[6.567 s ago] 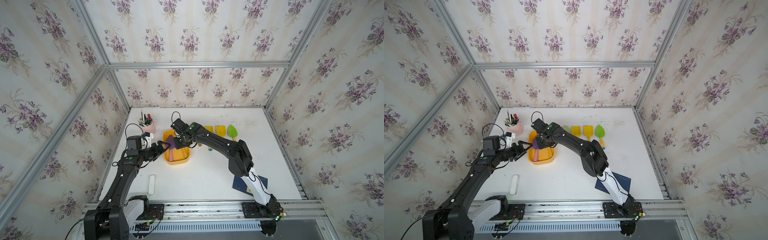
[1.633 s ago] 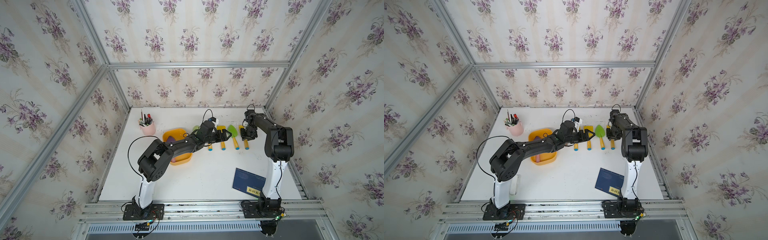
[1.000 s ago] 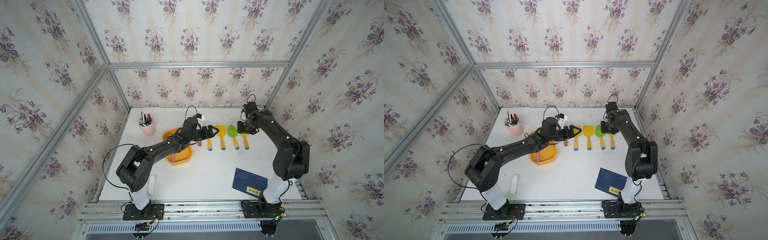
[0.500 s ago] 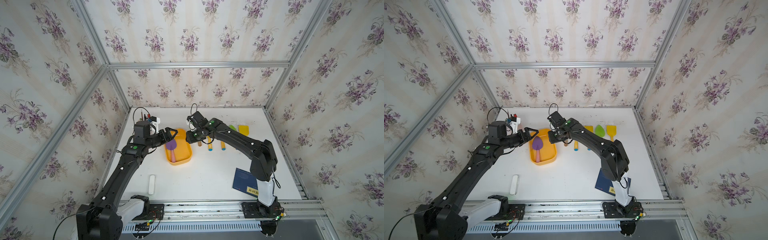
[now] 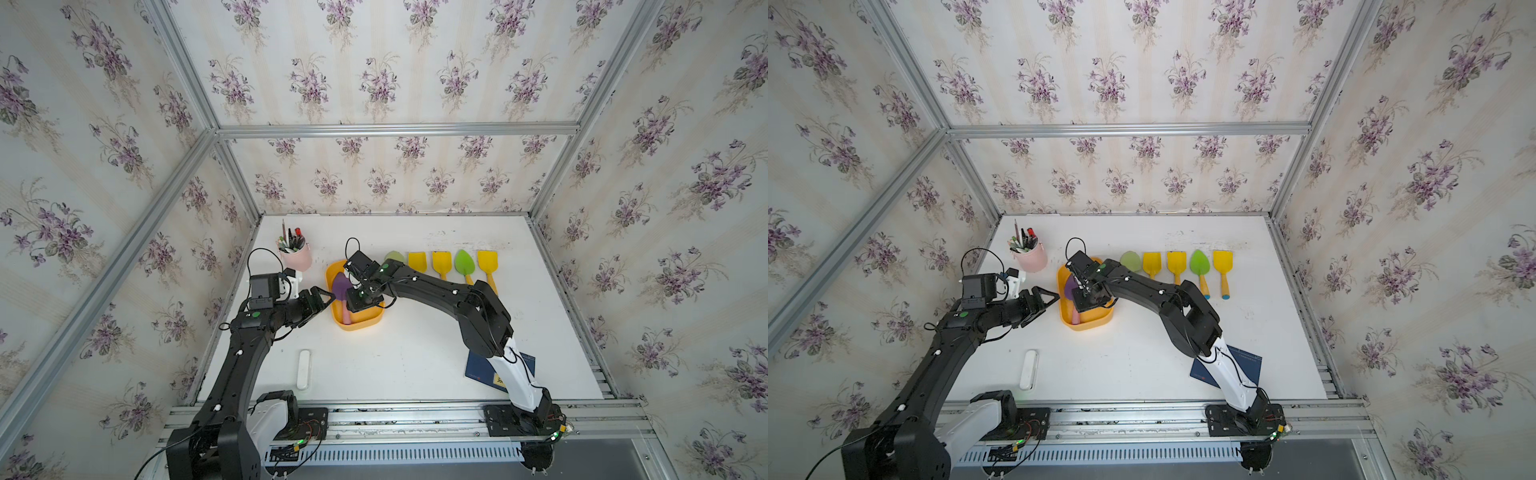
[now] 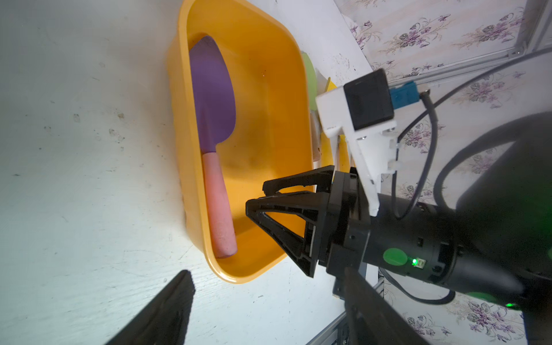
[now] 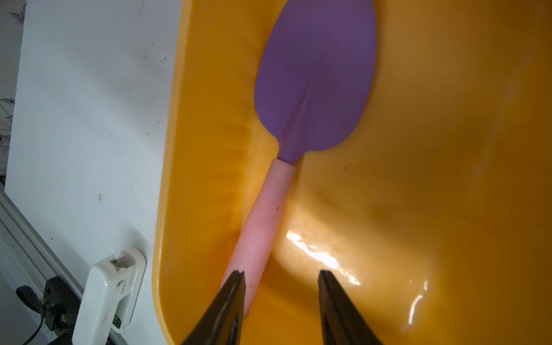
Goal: Take the shovel out of the storage box
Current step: Pick up the shovel from the storage box.
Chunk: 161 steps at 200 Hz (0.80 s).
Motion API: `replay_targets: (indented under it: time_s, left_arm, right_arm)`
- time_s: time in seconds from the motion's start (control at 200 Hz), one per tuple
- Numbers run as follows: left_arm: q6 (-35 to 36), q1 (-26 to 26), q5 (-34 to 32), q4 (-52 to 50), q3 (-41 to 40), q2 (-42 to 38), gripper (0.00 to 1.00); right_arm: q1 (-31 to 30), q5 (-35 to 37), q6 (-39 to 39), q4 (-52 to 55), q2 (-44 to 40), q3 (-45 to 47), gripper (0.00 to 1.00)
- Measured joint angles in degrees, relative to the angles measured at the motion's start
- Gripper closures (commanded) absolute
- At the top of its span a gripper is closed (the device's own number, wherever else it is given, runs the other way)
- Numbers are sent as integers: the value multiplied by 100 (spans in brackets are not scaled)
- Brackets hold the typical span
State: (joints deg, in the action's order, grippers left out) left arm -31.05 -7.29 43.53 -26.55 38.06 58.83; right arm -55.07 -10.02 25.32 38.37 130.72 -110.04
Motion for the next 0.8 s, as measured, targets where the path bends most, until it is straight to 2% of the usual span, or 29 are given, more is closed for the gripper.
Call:
replay_targets:
  time_s: [0.26, 0.57, 0.804]
  left_arm:
    - [-114, -256, 289, 645, -577, 291, 22]
    - [-114, -317, 337, 1071, -730, 415, 21]
    - [-94, -317, 337, 1088, -743, 417, 20]
  right_arm:
    - [17, -11, 48, -155, 525, -424, 50]
    - [-22, -9, 146, -179, 879, -776, 49]
    - [-46, 376, 146, 63, 927, -861, 56]
